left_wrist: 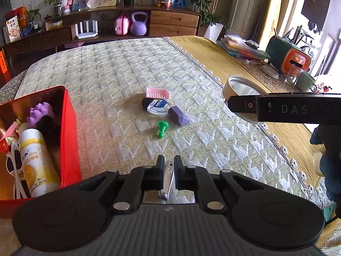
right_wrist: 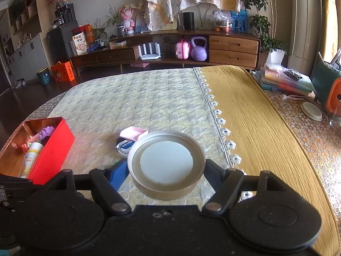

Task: Organize rigid objects
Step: 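Carry the nail clipper and round tin over the red tin box with both tools, then open the left tool to drop the clipper while the right tool releases the tin into the box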

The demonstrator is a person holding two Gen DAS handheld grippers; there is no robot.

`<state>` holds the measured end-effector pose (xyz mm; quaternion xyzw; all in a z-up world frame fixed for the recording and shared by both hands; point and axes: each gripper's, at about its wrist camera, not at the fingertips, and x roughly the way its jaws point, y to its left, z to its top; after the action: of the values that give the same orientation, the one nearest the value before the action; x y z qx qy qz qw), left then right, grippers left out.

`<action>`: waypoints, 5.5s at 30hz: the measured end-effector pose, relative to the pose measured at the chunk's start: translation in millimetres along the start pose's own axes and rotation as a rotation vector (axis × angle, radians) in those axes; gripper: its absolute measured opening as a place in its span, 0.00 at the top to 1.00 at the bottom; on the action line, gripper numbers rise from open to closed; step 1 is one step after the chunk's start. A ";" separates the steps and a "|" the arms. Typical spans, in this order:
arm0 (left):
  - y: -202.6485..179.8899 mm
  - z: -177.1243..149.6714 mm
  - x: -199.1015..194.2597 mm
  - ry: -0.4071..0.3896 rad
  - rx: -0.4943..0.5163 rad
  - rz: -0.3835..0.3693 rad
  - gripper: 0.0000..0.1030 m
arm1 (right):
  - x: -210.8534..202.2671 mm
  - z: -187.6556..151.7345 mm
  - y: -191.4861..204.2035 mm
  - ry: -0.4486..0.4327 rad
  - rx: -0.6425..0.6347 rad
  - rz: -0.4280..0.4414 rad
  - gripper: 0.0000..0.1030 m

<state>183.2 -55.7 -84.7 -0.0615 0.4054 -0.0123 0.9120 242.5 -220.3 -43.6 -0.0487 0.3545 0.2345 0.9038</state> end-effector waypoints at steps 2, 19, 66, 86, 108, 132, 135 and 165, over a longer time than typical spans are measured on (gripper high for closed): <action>3.7 -1.8 -6.9 -0.008 -0.002 -0.001 0.92 | -5.0 -2.5 5.7 0.002 -0.009 0.002 0.27; 12.3 -13.4 -16.2 0.015 0.057 -0.057 0.92 | -46.1 -31.1 15.4 -0.028 0.054 0.018 0.27; 1.2 -1.2 54.7 0.092 0.350 -0.130 0.64 | -21.2 -65.2 -2.2 0.033 0.139 0.050 0.27; 17.3 3.3 33.0 0.094 0.170 -0.130 0.89 | -26.8 -64.4 2.8 0.014 0.143 0.049 0.27; 61.8 7.5 -28.6 0.024 -0.051 -0.173 0.90 | -48.2 -59.6 30.1 -0.016 0.101 0.060 0.27; 139.4 40.9 -93.8 -0.122 -0.147 -0.061 0.90 | -38.5 -26.7 108.0 -0.018 -0.078 0.166 0.27; 156.6 42.0 -99.7 -0.137 -0.168 -0.027 0.90 | -32.0 -19.5 124.9 -0.016 -0.111 0.189 0.27; 260.9 37.5 -61.1 -0.097 -0.255 0.182 0.90 | 58.1 9.3 225.2 0.067 -0.312 0.203 0.26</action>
<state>162.9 211.3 -46.6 -0.1401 0.3633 0.1249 0.9126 182.1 4.1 -57.7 -0.1601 0.3468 0.3748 0.8448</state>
